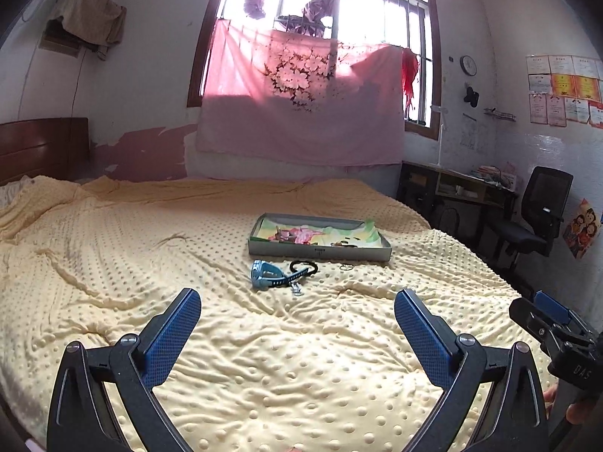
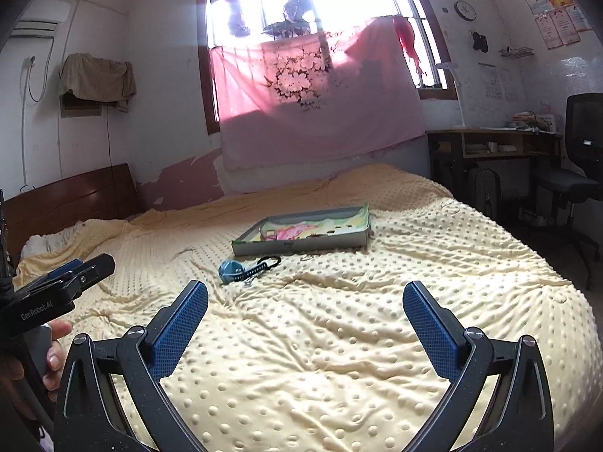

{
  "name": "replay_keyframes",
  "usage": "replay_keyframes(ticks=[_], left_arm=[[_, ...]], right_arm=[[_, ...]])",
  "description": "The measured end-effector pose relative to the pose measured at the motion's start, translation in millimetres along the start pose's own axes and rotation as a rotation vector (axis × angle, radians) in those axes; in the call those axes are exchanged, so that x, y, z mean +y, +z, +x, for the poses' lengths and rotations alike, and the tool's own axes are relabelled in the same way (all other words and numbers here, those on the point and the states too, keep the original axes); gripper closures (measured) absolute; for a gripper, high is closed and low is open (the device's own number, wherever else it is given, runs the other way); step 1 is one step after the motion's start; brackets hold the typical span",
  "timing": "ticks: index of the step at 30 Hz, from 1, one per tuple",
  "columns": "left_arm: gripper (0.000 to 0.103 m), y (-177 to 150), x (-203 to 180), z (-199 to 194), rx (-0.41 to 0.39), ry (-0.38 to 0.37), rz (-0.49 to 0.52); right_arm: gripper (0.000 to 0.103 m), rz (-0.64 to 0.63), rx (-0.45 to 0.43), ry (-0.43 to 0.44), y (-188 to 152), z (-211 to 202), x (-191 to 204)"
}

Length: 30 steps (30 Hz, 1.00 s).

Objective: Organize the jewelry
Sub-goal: 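Grasp the blue watch with left gripper while right grasps the silver clasp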

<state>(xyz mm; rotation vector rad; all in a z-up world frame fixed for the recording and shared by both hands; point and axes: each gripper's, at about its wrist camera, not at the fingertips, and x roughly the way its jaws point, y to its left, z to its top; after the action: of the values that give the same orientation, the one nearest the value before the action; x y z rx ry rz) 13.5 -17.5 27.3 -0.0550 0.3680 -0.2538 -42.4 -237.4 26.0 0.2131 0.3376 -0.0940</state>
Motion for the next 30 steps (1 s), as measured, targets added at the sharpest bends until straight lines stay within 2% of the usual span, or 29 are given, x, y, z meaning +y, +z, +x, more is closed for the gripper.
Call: replay_keyframes(ticks=[4,12,24,30], left_arm=[[0.000,-1.2,3.4,11.4,0.012,0.018,0.005],[0.000,21.1,18.8,52.3,0.017,0.052,-0.006],[0.000,46.3,48.1,131.7,0.034,0.114,-0.028],[0.000,46.6,69.9,179.7,0.095,0.115,-0.044]], right_arm=[[0.001,-0.009,-0.006,-0.005,4.3,9.8,6.9],[0.001,-0.025,-0.043,-0.005,29.6,49.6,7.7],[0.001,-0.055,-0.081,0.036,62.6,144.3,23.5],[0.001,-0.072,-0.052,0.068,58.8,198.7,37.9]])
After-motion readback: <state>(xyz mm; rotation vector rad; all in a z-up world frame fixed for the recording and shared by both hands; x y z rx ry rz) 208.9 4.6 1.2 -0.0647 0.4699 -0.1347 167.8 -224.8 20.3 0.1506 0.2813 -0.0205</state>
